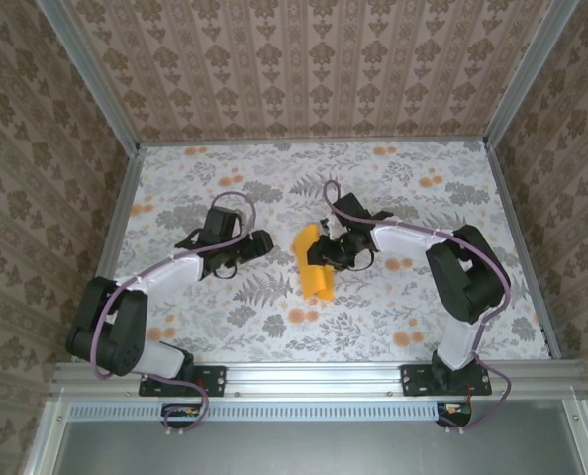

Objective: Fold a paper plane with a square sheet of paper (pick it up from the middle)
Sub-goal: Fold the square sheet of paper in half at the center of the table.

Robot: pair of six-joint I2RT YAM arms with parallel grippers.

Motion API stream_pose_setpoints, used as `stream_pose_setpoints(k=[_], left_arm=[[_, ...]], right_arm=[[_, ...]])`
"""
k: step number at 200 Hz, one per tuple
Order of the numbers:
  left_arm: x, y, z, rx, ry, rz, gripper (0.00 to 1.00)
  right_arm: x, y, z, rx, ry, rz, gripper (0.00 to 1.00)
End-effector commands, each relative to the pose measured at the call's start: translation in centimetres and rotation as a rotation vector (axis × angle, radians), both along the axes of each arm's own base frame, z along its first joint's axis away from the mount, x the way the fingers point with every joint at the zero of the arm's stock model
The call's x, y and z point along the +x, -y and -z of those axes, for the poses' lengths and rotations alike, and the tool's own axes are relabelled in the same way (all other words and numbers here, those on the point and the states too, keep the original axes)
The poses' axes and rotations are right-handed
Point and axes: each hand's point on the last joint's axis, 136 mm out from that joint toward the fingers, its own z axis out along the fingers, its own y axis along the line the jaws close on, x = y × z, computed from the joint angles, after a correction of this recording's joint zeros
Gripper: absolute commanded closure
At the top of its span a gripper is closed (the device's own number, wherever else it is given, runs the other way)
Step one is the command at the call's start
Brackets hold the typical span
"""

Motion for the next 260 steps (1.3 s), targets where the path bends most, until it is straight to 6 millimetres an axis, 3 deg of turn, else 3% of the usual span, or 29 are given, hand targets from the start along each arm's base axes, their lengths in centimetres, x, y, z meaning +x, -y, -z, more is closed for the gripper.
stream_pose_setpoints(k=[1, 38, 88, 125, 186, 235, 260], left_arm=[[-0.6, 2.3, -0.2, -0.103, -0.002, 0.029, 0.20], [-0.9, 3.9, 0.2, -0.171, -0.006, 0.046, 0.23], [-1.3, 5.7, 0.2, -0.185, 0.000, 0.083, 0.24], [-1.6, 5.6, 0.4, -0.089, 0.039, 0.085, 0.25], [-2.4, 5.8, 0.2, -0.049, 0.037, 0.051, 0.28], [-3.3, 6.4, -0.1, -0.079, 0.015, 0.050, 0.30], [-3.6, 6.3, -0.7, -0.087, 0.015, 0.048, 0.30]], right_arm=[[-0.1, -2.2, -2.2, 0.182, -0.022, 0.011, 0.62], [-0.7, -0.4, 0.7, 0.068, -0.048, 0.041, 0.61], [-1.1, -0.8, -1.9, 0.258, -0.021, 0.055, 0.61], [-1.8, -0.5, -3.4, 0.311, 0.029, 0.061, 0.60], [-2.4, 2.8, 2.7, 0.000, -0.051, 0.094, 0.61], [-1.9, 5.7, 4.5, -0.213, -0.011, 0.097, 0.52], [-1.6, 6.8, 4.7, -0.290, 0.011, 0.095, 0.42]])
